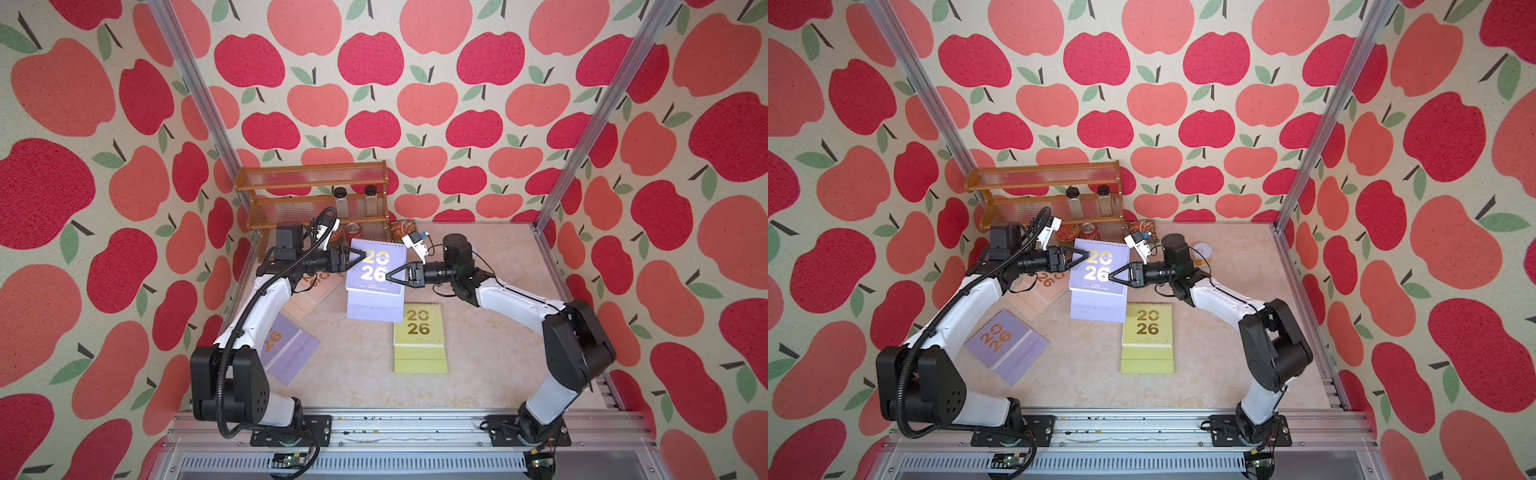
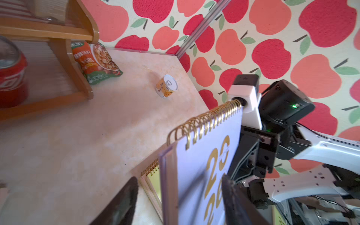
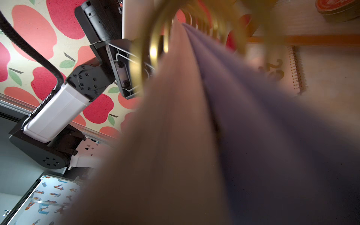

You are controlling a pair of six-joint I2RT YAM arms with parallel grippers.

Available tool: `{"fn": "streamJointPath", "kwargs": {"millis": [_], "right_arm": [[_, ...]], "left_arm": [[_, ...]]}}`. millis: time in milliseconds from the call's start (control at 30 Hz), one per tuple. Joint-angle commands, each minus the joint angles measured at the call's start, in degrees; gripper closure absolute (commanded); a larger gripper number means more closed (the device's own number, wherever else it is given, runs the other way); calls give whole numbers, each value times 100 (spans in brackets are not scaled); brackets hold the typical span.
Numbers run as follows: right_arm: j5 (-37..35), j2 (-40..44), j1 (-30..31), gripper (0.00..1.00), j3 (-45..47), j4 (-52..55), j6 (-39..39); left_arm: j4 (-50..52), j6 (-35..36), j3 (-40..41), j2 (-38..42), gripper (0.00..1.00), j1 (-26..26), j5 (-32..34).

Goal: Stack the calendars
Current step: Pick up the calendar at the center of the board, then place the calendar at the calendar.

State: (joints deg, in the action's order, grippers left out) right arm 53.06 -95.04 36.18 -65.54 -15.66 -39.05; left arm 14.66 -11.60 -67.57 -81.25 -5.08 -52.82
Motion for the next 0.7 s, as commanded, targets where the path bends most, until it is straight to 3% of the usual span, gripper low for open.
{"fn": "streamJointPath", "kwargs": {"millis": [0, 133, 167, 300, 667], "right_arm": [[-152, 622, -157, 100, 52, 1703, 779], [52, 1167, -484, 100, 360, 2759, 1068], [127, 1265, -555, 100, 454, 2912, 1115], [423, 1570, -780, 100, 979, 3163, 1164], [812, 1486, -936, 100, 1628, 2943, 1102]], "left_arm": [[275, 434, -1, 388, 12, -201, 1365], [62, 454, 205, 640, 8, -431, 1945], [-9, 435, 244, 650, 1, -462, 1959], [-166, 438, 365, 677, 0, -641, 2343], [-534, 249, 609, 685, 0, -712, 2056]]}}
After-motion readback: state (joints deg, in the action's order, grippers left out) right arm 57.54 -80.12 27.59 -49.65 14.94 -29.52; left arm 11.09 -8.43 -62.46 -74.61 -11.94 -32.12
